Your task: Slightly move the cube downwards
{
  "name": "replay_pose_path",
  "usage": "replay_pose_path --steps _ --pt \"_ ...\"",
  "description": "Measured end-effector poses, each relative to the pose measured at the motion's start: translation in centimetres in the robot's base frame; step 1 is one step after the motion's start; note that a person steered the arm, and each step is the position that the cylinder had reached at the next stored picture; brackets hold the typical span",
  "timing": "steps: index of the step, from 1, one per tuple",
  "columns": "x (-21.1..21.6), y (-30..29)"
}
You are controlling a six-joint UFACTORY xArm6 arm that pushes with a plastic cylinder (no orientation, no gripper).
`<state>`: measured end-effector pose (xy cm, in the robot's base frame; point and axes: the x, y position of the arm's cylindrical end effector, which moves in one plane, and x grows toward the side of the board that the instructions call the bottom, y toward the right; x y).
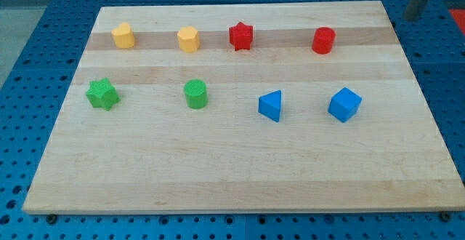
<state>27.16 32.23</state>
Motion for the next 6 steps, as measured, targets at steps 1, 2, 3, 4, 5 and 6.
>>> replay_pose_path --steps 1,2,3,4,5,6 --pt "5.2 -1.3" --pt "11.3 -0.1" --pt "15.0 -5.4" --pt "15.0 -12.7" --pt "15.9 -16.9" --pt "19.0 -16.2"
